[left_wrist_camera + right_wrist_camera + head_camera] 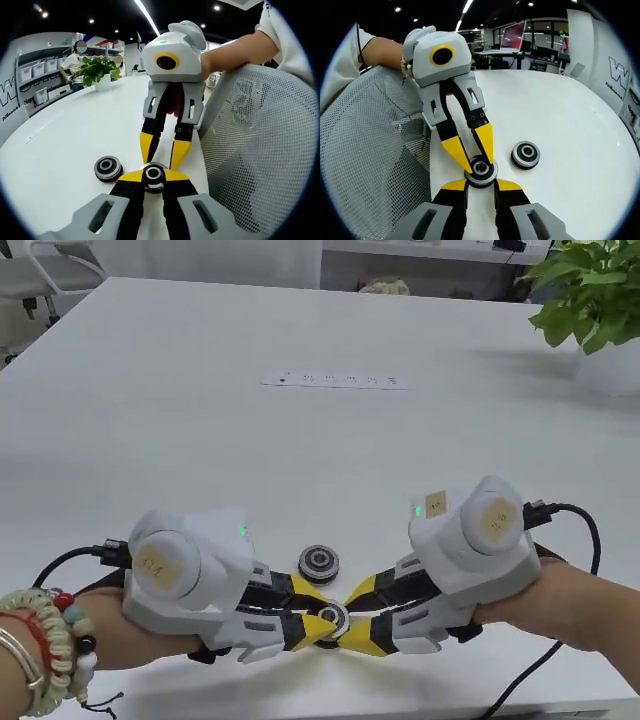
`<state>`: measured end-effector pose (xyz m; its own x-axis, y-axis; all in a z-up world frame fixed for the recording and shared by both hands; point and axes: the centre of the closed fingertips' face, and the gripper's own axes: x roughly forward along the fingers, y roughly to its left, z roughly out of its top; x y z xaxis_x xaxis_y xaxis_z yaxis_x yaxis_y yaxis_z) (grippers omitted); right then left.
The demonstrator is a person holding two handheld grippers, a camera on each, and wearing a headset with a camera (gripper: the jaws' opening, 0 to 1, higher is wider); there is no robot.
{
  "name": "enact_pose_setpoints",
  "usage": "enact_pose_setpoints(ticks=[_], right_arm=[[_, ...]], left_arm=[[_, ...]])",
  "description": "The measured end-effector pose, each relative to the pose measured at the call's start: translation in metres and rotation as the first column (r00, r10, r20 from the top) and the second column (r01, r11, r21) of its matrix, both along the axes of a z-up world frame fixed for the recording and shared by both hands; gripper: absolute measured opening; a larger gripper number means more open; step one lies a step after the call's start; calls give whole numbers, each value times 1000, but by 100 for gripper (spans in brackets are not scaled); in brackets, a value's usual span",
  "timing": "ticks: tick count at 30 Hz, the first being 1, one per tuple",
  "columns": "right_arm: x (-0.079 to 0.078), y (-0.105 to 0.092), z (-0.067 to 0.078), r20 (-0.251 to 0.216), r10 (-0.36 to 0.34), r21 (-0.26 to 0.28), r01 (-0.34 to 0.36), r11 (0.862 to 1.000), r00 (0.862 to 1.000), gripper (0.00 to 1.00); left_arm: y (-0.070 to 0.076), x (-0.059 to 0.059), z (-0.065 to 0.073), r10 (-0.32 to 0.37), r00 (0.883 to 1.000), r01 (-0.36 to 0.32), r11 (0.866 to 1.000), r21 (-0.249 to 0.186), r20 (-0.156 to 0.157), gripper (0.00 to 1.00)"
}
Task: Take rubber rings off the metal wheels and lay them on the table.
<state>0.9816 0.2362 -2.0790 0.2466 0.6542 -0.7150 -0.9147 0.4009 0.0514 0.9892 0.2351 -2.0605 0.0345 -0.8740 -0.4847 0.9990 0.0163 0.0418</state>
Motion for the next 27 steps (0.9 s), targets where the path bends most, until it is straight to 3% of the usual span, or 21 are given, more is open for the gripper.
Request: enact_pose_setpoints(ticks=[4,6,8,14,17,23,27], right_arm=[[0,0,0,9,14,-8,-14,1000,1000,17],[0,-5,-2,28,37,-37,-36,999,999,10],[0,-7,-2,24,22,-33,-21,999,999,0],[2,-7,-1,28,13,-35,-12,999,1000,0],[3,-9,-2,-23,-51,-20,51,999,998,0],[4,-11,-2,-44,-90,-24,89,996,995,0],[6,-13,-2,-56,-131,-58,128,990,990,0]], left_arm=[[0,0,0,1,1000,-1,1000,0,-1,8],[1,0,0,1,1000,-1,1000,0,-2,8],[1,0,0,2,1000,-2,1000,-1,-3,8],[1,0,-1,4,1000,-4,1000,-2,-5,8],[1,0,-1,4,1000,-4,1000,-2,-6,8],[1,0,-1,4,1000,-4,1000,-3,-7,8],[1,0,-1,3,1000,-3,1000,-2,-7,8]])
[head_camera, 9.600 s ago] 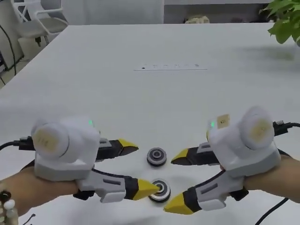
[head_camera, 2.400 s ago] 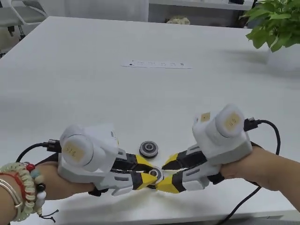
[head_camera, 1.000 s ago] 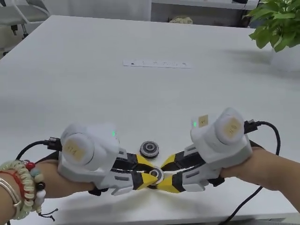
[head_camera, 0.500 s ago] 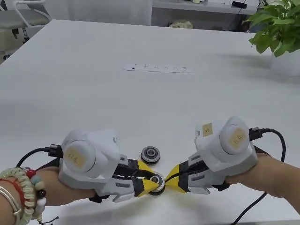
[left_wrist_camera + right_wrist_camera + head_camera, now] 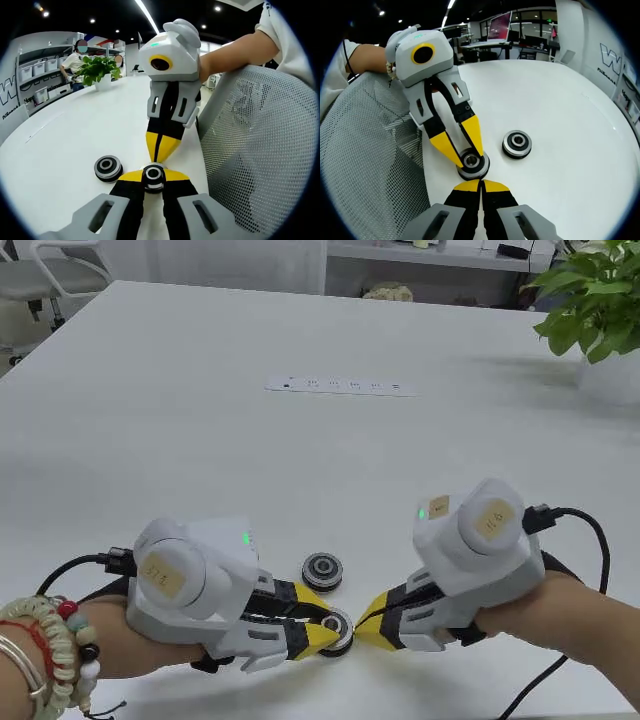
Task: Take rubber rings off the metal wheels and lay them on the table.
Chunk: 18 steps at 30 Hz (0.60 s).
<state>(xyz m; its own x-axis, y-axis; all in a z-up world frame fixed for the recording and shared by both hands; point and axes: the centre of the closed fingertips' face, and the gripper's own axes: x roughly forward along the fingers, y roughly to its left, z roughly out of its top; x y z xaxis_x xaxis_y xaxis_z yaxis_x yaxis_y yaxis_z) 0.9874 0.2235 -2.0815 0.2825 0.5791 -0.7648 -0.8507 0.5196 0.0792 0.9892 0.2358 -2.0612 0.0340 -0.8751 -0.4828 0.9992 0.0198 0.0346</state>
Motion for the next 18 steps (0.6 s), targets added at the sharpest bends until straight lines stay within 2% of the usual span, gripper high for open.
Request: enact_pose_setpoints(ticks=[1,3,4,7,10,13,14,16,18], right_arm=[[1,0,1,-2,-8,3,8,1000,1000,0],[-3,-1,3,-18,18,8,-18,1000,1000,0],[-2,-1,2,-16,15,20,-15,1000,1000,0],[-8,2,3,-46,19,61,-16,998,999,0],[-8,3,2,-34,25,66,-23,998,999,0],[-14,10,-1,-69,39,82,-33,996,997,10],[-14,9,-2,-69,39,71,-34,997,997,13],[-11,8,-3,-47,43,54,-40,998,998,11],[-7,7,0,-36,24,71,-21,997,999,13]], left_arm=[[0,0,0,0,1000,0,1000,0,0,8],[0,0,0,0,1000,0,1000,0,0,8],[0,0,0,0,1000,0,1000,0,0,8],[0,0,0,0,1000,0,1000,0,-1,8],[0,0,0,0,1000,0,1000,-2,-1,8],[0,0,0,-3,1000,3,1000,-6,4,8],[0,0,0,-2,1000,2,1000,-7,3,8],[0,0,0,-3,1000,3,1000,-9,4,8],[0,0,0,-2,1000,3,1000,-9,3,8]])
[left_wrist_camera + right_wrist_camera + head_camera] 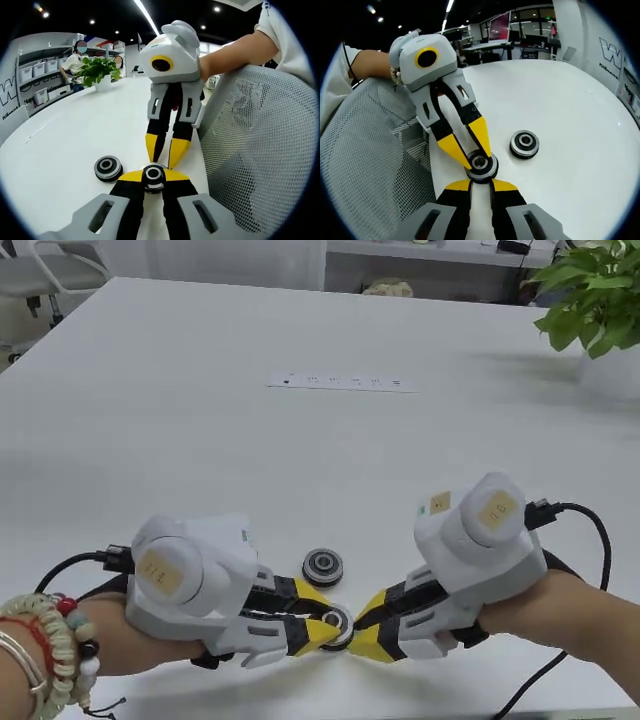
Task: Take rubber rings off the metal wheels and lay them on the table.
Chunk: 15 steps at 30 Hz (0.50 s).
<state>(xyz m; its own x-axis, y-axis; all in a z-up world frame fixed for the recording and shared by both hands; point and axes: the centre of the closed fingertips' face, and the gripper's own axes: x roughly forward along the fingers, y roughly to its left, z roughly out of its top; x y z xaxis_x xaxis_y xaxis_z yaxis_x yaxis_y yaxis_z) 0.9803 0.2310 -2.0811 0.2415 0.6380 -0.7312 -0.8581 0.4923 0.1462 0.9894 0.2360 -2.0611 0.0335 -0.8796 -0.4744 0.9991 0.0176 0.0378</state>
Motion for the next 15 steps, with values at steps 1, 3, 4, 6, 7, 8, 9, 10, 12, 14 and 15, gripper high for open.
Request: enact_pose_setpoints(ticks=[1,3,4,6,7,8,9,10,12,14,15], right_arm=[[2,-1,1,-1,-15,6,15,1000,1000,17],[3,2,1,6,-20,17,20,1000,1000,22],[3,4,0,24,-6,17,5,1000,1000,23],[1,8,-1,37,19,11,-19,1000,999,23],[2,10,0,40,21,16,-22,1000,999,23],[2,11,-1,48,28,15,-29,999,998,25],[3,11,-1,54,29,10,-29,1000,998,27],[4,11,-2,63,32,3,-33,999,997,28],[4,13,0,75,48,10,-49,999,996,24],[4,12,0,84,57,3,-57,998,995,24],[4,12,0,84,57,3,-58,998,995,24]], left_arm=[[0,0,0,0,1000,0,1000,0,0,8],[0,0,0,0,1000,0,1000,0,-1,8],[0,0,0,0,1000,0,1000,0,-1,8],[0,0,0,0,1000,0,1000,1,-1,8],[0,0,0,0,1000,0,1000,1,-1,8],[0,0,0,0,1000,0,1000,1,-1,8],[0,0,0,0,1000,0,1000,1,-1,8],[0,0,0,0,1000,0,1000,1,0,8],[0,0,0,-1,1000,1,1000,2,0,8],[0,0,0,-1,1000,1,1000,3,0,8],[0,0,0,-1,1000,1,1000,3,0,8]])
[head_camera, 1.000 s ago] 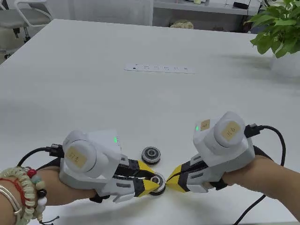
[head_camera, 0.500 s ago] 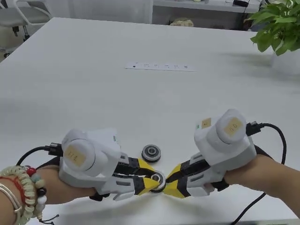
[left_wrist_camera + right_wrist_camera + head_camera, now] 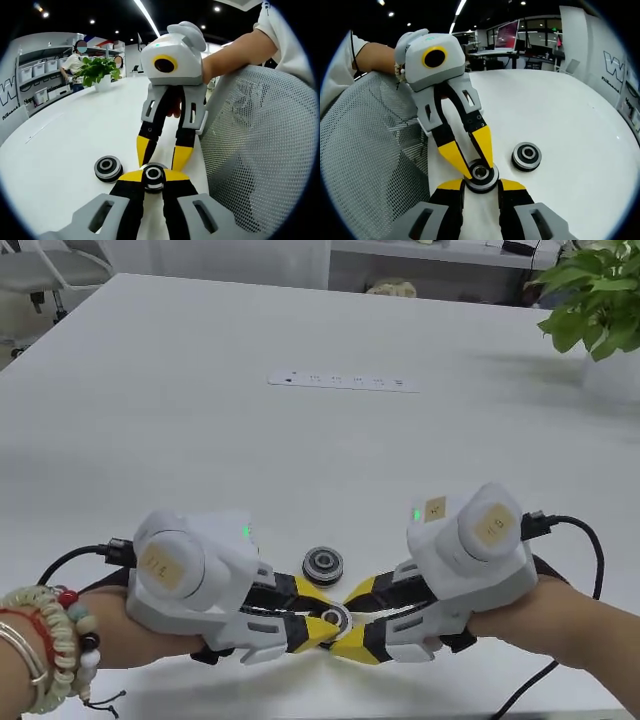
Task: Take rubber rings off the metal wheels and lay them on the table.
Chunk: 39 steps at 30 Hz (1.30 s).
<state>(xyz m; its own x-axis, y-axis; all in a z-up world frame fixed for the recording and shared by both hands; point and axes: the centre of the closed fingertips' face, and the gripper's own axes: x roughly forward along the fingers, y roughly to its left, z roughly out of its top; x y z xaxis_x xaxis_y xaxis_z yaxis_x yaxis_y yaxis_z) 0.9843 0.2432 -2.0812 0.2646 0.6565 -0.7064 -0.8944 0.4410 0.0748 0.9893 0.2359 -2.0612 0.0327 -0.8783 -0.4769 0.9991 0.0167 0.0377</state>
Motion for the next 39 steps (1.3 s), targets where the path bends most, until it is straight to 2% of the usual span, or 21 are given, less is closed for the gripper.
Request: enact_pose_setpoints(ticks=[7,14,17,28,30,32,35,39], right_arm=[[-2,-4,-1,-11,13,-13,-14,1000,1000,19],[-3,-7,0,-1,32,-32,-32,999,999,16],[-2,-13,-1,10,38,-54,-38,998,999,5],[0,-13,-2,1,14,-67,-14,998,1000,0],[2,-15,-2,-20,-20,-73,19,997,1000,0],[6,-18,-2,-75,-115,-58,111,992,991,0],[8,-19,0,-153,-200,-14,200,980,968,0],[9,-20,0,-238,-271,13,282,959,933,0]], left_arm=[[0,0,0,1,1000,-1,1000,0,-1,8],[0,0,0,4,1000,-4,1000,1,-4,8],[0,0,0,4,1000,-4,1000,1,-4,8],[0,0,0,7,1000,-7,1000,1,-7,8],[0,0,0,8,1000,-8,1000,0,-10,8],[0,0,0,11,1000,-11,1000,1,-9,8],[0,1,0,12,1000,-12,1000,1,-8,8],[0,1,0,12,1000,-12,1000,1,-8,8]])
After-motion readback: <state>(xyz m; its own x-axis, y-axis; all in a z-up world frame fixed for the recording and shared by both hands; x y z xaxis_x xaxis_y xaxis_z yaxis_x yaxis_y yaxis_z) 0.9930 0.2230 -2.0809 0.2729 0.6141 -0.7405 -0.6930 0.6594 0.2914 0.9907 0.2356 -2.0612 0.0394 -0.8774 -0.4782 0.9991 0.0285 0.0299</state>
